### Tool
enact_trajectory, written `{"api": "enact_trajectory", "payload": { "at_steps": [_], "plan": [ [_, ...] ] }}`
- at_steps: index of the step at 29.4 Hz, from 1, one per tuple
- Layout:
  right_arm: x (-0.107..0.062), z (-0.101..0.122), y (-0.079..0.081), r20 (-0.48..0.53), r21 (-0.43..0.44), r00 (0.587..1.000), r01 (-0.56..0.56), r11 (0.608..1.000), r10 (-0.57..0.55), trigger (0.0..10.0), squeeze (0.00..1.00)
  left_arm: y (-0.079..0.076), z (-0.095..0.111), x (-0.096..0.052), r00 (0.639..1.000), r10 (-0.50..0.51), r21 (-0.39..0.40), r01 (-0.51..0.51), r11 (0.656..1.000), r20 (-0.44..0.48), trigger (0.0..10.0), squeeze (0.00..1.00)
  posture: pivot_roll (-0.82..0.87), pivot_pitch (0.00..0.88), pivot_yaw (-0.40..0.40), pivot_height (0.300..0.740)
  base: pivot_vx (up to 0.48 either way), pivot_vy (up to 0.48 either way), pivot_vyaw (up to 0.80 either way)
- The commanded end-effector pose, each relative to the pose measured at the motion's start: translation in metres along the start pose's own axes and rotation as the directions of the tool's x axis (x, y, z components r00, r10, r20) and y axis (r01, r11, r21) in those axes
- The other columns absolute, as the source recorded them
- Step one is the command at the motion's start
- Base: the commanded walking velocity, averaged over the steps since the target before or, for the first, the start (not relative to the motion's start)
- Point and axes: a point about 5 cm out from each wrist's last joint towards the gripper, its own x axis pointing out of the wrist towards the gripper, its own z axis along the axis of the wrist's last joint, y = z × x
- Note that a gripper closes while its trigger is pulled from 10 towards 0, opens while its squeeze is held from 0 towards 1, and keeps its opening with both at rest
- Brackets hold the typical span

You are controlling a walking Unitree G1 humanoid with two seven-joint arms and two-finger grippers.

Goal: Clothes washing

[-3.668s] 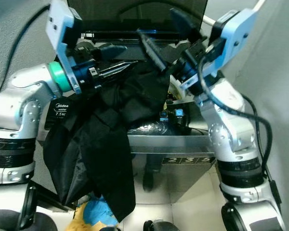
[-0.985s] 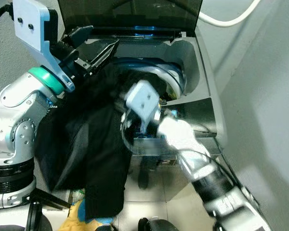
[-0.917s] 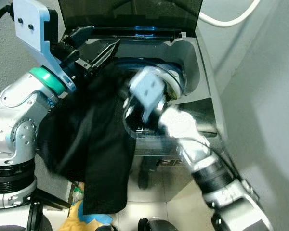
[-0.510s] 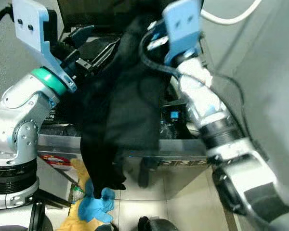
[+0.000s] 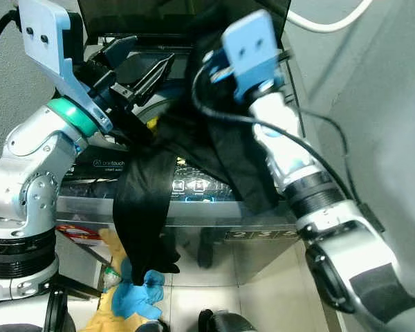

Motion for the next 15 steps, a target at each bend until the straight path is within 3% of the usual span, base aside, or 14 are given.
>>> {"api": "enact_trajectory", "payload": {
  "at_steps": [1,2,3,9,11,13,14,15],
  "plan": [
    [-0.002,0.015,0.015,0.109,0.075,0.988,-0.120,0.990,0.112,10.0,0.00,-0.004,0.000,0.000,1.000,-0.012,0.002,0.012,1.000,0.001,10.0,0.00,0.07,0.096,0.042,0.740,0.000,0.000,0.00],
    [-0.002,0.015,0.015,0.109,0.075,0.988,-0.120,0.990,0.112,10.0,0.00,-0.004,0.000,0.000,1.000,-0.012,0.002,0.012,1.000,0.001,10.0,0.00,0.07,0.096,0.042,0.740,0.000,0.000,0.00],
    [-0.005,0.018,0.019,0.128,0.144,0.983,-0.152,0.978,0.134,10.0,1.00,-0.005,-0.001,0.001,1.000,-0.014,0.001,0.014,1.000,0.000,10.0,0.00,0.07,0.096,0.042,0.740,0.000,0.000,0.00],
    [-0.006,0.022,0.006,0.151,0.319,0.986,-0.118,0.940,0.073,10.0,1.00,-0.005,-0.001,0.001,1.000,-0.015,0.000,0.015,1.000,-0.002,10.0,0.00,0.07,0.096,0.043,0.740,0.000,0.000,0.00],
    [-0.009,0.026,0.002,0.178,0.361,0.979,-0.159,0.919,0.100,10.0,1.00,-0.005,-0.001,0.001,1.000,-0.016,0.000,0.016,1.000,-0.002,10.0,0.00,0.07,0.096,0.043,0.740,0.000,0.000,0.00],
    [-0.018,0.033,0.000,0.228,0.390,0.953,-0.279,0.877,0.201,10.0,1.00,-0.005,-0.001,0.001,1.000,-0.021,0.003,0.021,1.000,-0.005,10.0,0.00,0.07,0.096,0.043,0.740,0.000,0.000,0.00],
    [-0.018,0.033,0.000,0.228,0.390,0.953,-0.279,0.877,0.201,10.0,1.00,-0.005,-0.001,0.001,1.000,-0.021,0.003,0.021,1.000,-0.005,10.0,0.00,0.07,0.096,0.043,0.740,0.000,0.000,0.00],
    [-0.026,0.035,0.002,0.242,0.356,0.926,-0.364,0.861,0.291,10.0,0.46,-0.005,0.000,0.000,1.000,-0.029,0.012,0.029,1.000,-0.011,10.0,0.00,0.08,0.097,0.047,0.740,0.000,0.000,0.00]
  ]
}}
